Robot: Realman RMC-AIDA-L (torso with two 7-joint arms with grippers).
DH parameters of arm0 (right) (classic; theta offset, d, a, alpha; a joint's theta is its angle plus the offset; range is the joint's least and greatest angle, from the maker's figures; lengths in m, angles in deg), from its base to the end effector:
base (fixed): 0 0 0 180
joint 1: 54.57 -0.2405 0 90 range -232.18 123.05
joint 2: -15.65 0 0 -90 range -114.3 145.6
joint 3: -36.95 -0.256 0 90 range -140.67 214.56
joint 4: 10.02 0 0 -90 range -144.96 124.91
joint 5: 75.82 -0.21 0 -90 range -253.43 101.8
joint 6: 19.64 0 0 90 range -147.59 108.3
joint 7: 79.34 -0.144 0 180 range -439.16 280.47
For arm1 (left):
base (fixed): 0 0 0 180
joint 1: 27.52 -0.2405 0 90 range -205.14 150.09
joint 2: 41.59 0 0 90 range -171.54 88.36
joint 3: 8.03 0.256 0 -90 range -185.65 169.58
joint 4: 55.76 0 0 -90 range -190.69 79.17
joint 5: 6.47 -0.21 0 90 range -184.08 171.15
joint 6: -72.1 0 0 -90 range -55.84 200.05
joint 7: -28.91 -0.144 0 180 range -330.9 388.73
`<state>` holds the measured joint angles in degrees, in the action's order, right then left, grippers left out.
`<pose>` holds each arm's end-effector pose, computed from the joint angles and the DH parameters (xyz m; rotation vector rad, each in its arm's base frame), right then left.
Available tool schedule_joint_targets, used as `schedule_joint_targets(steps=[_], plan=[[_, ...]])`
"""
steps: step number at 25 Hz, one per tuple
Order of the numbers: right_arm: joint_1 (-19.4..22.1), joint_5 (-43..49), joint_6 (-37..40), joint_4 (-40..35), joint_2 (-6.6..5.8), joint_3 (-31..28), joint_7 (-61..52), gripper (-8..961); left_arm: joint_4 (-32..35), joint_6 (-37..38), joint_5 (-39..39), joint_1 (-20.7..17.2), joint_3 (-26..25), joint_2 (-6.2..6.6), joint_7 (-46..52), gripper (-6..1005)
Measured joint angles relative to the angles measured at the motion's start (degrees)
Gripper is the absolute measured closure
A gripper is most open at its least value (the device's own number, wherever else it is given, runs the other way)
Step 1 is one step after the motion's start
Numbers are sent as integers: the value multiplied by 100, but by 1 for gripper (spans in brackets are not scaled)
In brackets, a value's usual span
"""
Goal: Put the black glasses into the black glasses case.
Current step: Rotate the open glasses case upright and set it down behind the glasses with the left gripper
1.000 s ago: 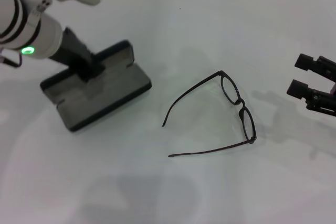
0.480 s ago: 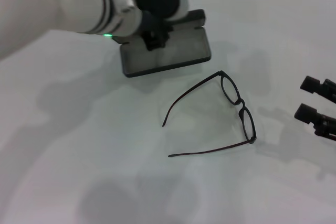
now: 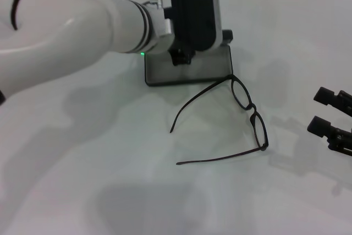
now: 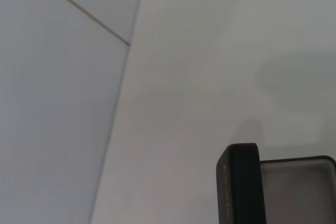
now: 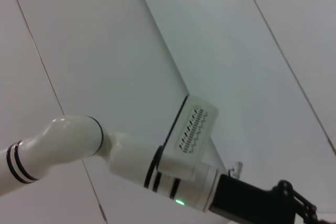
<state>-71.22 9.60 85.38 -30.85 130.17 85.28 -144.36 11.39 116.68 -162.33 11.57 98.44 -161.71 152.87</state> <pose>0.2964 0.2408 0.0181 -2.4626 0.6657 1.3065 -0.1220 0.3956 -0.0877 -2.4823 0.3796 0.4546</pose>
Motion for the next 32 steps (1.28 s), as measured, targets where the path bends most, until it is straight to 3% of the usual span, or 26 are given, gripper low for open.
schedule_joint_targets(steps=[7,21,28,32], plan=[[-10,21,-24,0,0,6,15,79,-22,-11,14,20,442,-13,15,786],[-31,26,-45,0,0,9,16,78,5,120,-4,30,486,-15,378,779],[-31,28,-63,0,0,8,15,79,87,172,-27,-12,476,2,363,684],[-77,29,-239,-55,-8,17,-49,80,580,330,-18,-208,431,11,345,664]])
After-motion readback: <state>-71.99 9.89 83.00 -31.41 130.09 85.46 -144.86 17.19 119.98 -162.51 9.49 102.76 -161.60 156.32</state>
